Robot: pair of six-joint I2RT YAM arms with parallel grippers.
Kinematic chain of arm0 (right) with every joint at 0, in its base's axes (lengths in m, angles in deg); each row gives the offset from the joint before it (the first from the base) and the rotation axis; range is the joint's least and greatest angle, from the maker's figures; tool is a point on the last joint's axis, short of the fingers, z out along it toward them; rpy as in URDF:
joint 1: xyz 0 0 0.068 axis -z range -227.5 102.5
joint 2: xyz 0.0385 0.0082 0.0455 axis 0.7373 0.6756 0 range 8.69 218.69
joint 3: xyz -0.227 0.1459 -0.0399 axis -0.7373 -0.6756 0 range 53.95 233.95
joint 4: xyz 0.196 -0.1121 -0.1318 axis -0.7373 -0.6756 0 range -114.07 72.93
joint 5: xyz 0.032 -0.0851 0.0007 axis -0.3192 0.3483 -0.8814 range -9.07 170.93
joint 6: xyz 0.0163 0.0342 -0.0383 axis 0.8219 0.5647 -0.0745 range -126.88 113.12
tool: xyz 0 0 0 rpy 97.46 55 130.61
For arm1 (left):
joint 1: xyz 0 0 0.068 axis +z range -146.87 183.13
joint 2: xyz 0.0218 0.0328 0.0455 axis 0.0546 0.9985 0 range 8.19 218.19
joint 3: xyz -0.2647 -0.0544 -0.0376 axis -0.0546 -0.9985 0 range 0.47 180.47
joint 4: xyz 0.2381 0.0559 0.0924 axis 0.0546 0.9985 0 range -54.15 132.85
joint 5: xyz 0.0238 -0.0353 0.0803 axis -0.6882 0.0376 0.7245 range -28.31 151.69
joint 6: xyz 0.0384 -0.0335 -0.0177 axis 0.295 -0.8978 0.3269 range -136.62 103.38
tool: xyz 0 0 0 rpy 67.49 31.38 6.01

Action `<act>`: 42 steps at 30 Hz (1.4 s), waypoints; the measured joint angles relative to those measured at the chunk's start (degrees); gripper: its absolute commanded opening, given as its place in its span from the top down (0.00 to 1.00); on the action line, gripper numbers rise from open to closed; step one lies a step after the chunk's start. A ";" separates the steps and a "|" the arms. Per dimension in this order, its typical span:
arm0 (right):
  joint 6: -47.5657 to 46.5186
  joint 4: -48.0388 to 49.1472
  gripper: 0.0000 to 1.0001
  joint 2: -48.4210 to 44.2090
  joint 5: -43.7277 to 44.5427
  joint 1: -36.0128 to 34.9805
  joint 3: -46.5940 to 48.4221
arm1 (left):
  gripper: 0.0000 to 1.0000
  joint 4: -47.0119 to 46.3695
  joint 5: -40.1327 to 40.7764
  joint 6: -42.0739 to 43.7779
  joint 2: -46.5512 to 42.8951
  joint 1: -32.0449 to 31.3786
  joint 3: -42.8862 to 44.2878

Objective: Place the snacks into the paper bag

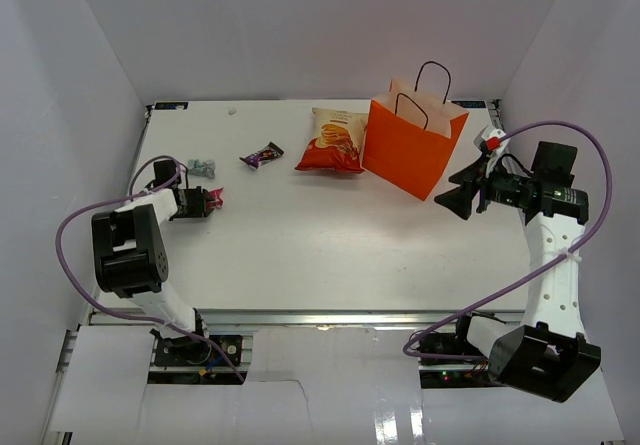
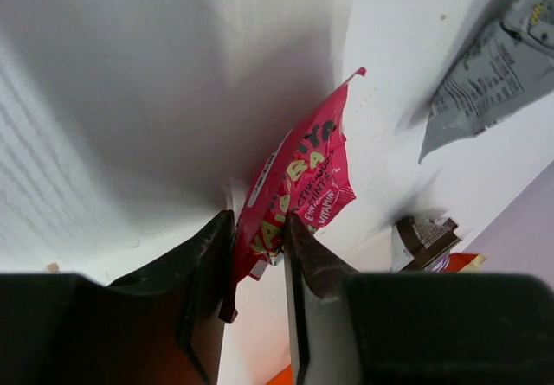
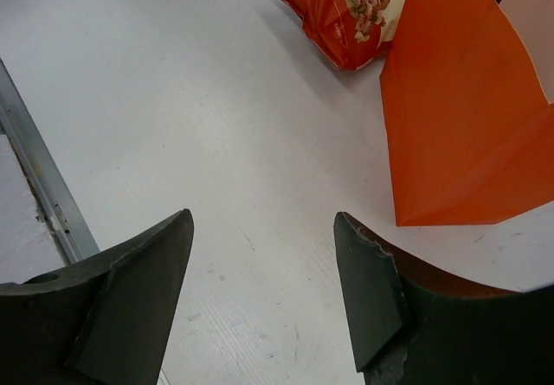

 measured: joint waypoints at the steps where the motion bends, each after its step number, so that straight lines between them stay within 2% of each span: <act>1: -0.76 -0.48 0.28 -0.02 -0.42 0.00 0.46 | 0.65 -0.46 0.02 0.72 -0.09 0.07 -0.11; 6: -6.95 -5.29 0.29 -0.02 -3.89 0.00 3.13 | 0.79 -5.25 -2.01 9.42 -2.03 0.39 -2.99; 10: -11.52 -9.35 0.29 -0.02 -7.37 -0.07 4.90 | 0.82 -9.81 -9.11 19.08 -4.04 0.52 -4.81; 13: -12.52 -10.38 0.32 -0.02 -8.52 -1.84 5.31 | 0.82 -15.63 -17.05 25.11 -9.29 0.24 -9.42; 16: -9.66 -9.75 0.32 -0.04 -7.56 -8.24 5.29 | 0.82 -19.85 -25.16 30.36 -17.18 -1.95 -14.19; 19: -1.46 -3.85 0.32 -0.76 -4.37 -18.73 3.65 | 0.83 -23.06 -30.40 33.99 -24.46 -8.59 -17.00; 21: 5.81 0.48 0.32 -1.16 -2.03 -26.23 1.62 | 0.83 -24.37 -31.82 35.54 -28.28 -15.91 -18.10; 25: 19.06 7.82 0.32 1.05 2.21 -30.64 0.66 | 0.83 -28.00 -31.04 35.58 -34.67 -30.03 -21.40; 29: 31.76 14.69 0.32 6.21 9.18 -34.45 1.29 | 0.83 -31.36 -28.00 33.20 -37.62 -40.22 -23.98; 36: 43.45 22.47 0.32 11.43 13.38 -38.42 1.51 | 0.83 -34.27 -22.38 31.85 -31.39 -51.82 -20.15; 42: 45.70 24.85 0.34 11.87 14.56 -39.82 1.22 | 0.84 -35.58 -20.24 31.87 -26.38 -54.84 -16.33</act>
